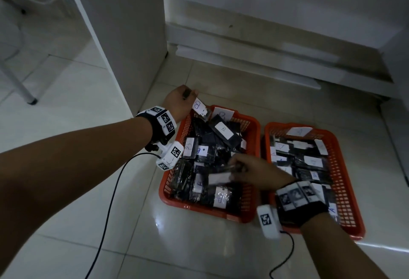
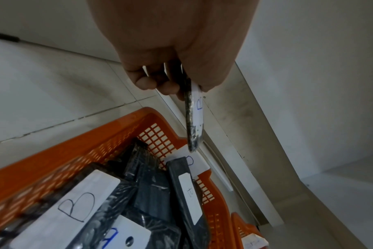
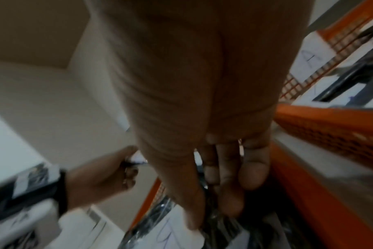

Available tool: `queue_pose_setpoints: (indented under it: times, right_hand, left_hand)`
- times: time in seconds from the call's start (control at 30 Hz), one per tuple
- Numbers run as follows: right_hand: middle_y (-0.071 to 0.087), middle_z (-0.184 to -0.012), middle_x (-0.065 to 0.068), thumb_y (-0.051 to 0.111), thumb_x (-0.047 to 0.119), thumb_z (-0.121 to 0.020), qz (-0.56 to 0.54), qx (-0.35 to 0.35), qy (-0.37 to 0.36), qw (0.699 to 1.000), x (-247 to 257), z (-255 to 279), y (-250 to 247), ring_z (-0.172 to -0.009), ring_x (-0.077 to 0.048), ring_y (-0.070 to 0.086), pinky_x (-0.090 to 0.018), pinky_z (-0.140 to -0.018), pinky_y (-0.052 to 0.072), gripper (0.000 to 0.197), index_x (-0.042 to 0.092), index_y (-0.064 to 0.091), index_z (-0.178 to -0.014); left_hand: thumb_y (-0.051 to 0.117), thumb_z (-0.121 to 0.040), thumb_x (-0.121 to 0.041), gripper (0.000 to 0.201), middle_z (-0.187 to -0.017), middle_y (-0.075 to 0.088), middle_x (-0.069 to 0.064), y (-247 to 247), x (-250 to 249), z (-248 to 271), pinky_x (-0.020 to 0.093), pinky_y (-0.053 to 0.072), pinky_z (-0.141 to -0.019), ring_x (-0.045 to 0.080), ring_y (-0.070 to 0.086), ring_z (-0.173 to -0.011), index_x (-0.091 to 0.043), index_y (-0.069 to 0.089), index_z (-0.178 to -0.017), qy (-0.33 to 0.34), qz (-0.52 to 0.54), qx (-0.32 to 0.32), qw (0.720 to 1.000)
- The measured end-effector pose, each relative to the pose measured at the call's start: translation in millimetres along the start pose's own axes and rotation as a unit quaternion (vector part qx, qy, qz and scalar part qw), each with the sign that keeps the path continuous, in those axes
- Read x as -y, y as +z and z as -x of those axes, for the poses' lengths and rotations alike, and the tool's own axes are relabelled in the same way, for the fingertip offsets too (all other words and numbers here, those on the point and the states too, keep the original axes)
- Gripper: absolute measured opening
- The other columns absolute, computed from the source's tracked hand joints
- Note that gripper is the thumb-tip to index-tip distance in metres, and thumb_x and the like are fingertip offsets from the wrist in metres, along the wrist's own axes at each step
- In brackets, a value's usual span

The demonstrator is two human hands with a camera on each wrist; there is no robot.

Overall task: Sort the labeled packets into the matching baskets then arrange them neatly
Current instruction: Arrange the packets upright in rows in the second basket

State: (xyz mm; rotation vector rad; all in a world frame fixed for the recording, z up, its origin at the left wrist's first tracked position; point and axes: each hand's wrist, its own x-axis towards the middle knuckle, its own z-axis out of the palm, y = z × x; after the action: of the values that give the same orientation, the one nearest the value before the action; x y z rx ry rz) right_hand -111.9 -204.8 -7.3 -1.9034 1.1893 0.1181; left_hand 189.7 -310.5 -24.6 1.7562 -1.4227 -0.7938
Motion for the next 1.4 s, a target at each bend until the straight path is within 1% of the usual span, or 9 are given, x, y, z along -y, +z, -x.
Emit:
queue_pose_setpoints:
  times: [0.13, 0.3, 0.5, 0.77, 1.0, 1.13, 1.27, 1.33, 1.4]
  right_hand:
    - [0.069, -0.095, 0.006, 0.084, 0.026, -0.087, -0.008, -0.094, 0.057, 0.994, -10.7, 3.5, -36.0, -0.089, -0.013, 0.068, -0.039, -0.081, 0.057, 0.029, 0.036, 0.062, -0.104]
    - [0.07, -0.09, 0.0, 0.086, 0.025, -0.084, -0.02, -0.063, 0.053, 0.996, -12.9, 3.8, -37.2, -0.085, -0.02, 0.071, -0.046, -0.079, 0.059, 0.037, 0.041, 0.059, -0.104]
    - [0.067, -0.089, 0.004, 0.081, 0.021, -0.089, 0.032, -0.006, 0.049, 0.998, -5.5, -5.9, -5.7, -0.08, -0.012, 0.066, -0.031, -0.069, 0.053, 0.031, 0.035, 0.059, -0.106]
    - [0.063, -0.092, 0.01, 0.078, 0.015, -0.084, 0.1, 0.029, 0.064, 0.992, 0.3, -7.7, -1.1, -0.088, -0.015, 0.065, -0.026, -0.065, 0.05, 0.029, 0.027, 0.062, -0.104]
    - [0.076, -0.098, 0.006, 0.088, 0.021, -0.082, -0.011, 0.102, 0.075, 0.992, 12.8, -5.3, -4.1, -0.095, -0.015, 0.073, -0.039, -0.087, 0.06, 0.031, 0.03, 0.068, -0.103]
    - [0.077, -0.097, 0.005, 0.084, 0.025, -0.087, -0.021, 0.146, 0.06, 0.987, 28.2, -4.8, 11.0, -0.093, -0.016, 0.074, -0.041, -0.086, 0.06, 0.024, 0.028, 0.069, -0.106]
    - [0.066, -0.096, 0.004, 0.072, 0.04, -0.094, 0.135, -0.02, 0.073, 0.988, 19.6, -13.6, 17.1, -0.089, -0.016, 0.066, -0.03, -0.069, 0.05, 0.025, 0.018, 0.06, -0.096]
    - [0.063, -0.109, -0.003, 0.069, 0.031, -0.094, 0.199, -0.134, 0.089, 0.967, 8.7, -18.5, 16.7, -0.092, -0.023, 0.068, -0.035, -0.07, 0.055, 0.027, 0.019, 0.054, -0.113]
    - [0.055, -0.129, -0.002, 0.073, 0.027, -0.09, 0.247, -0.16, 0.078, 0.953, -3.4, -25.0, 17.4, -0.096, -0.026, 0.068, -0.042, -0.072, 0.061, 0.051, 0.021, 0.048, -0.134]
  left_hand:
    - [0.053, -0.102, -0.048, 0.032, -0.078, 0.063, -0.004, -2.7, 1.0, 2.9, 0.028, 0.041, -0.061, 0.014, 0.062, -0.073, -0.021, 0.057, -0.086, -0.001, -0.008, -0.001, 1.0]
    - [0.054, -0.103, -0.045, 0.033, -0.072, 0.058, -0.007, -9.2, 1.3, 4.1, 0.027, 0.037, -0.058, 0.012, 0.057, -0.068, -0.027, 0.05, -0.076, -0.001, -0.018, -0.009, 1.0]
    - [0.053, -0.102, -0.047, 0.032, -0.074, 0.06, -0.006, -9.0, 3.4, 3.8, 0.028, 0.038, -0.059, 0.014, 0.058, -0.07, -0.024, 0.053, -0.079, -0.001, -0.016, -0.005, 1.0]
    - [0.051, -0.103, -0.048, 0.032, -0.073, 0.058, -0.009, -7.2, 0.6, 5.1, 0.026, 0.035, -0.056, 0.006, 0.055, -0.068, -0.027, 0.05, -0.079, 0.004, -0.032, 0.001, 0.999]
    - [0.053, -0.103, -0.046, 0.032, -0.074, 0.06, -0.008, -8.5, 4.2, 3.6, 0.026, 0.037, -0.057, 0.009, 0.056, -0.069, -0.024, 0.052, -0.08, 0.007, -0.034, -0.007, 0.999]
    - [0.053, -0.103, -0.046, 0.032, -0.073, 0.059, -0.009, -8.7, 5.0, 2.4, 0.027, 0.037, -0.058, 0.011, 0.057, -0.07, -0.027, 0.05, -0.077, 0.01, -0.035, -0.005, 0.999]
    - [0.053, -0.102, -0.047, 0.03, -0.076, 0.06, -0.009, -8.2, 4.0, 2.8, 0.028, 0.038, -0.062, 0.015, 0.059, -0.075, -0.024, 0.055, -0.082, 0.011, -0.028, 0.0, 1.0]
    - [0.053, -0.102, -0.047, 0.031, -0.076, 0.059, -0.009, -7.0, 4.1, 3.3, 0.028, 0.037, -0.063, 0.016, 0.059, -0.076, -0.026, 0.053, -0.08, 0.014, -0.028, 0.0, 1.0]
    - [0.053, -0.102, -0.047, 0.032, -0.075, 0.058, -0.01, -6.0, 2.8, 4.1, 0.028, 0.037, -0.063, 0.015, 0.058, -0.074, -0.029, 0.049, -0.076, 0.018, -0.031, 0.001, 0.999]
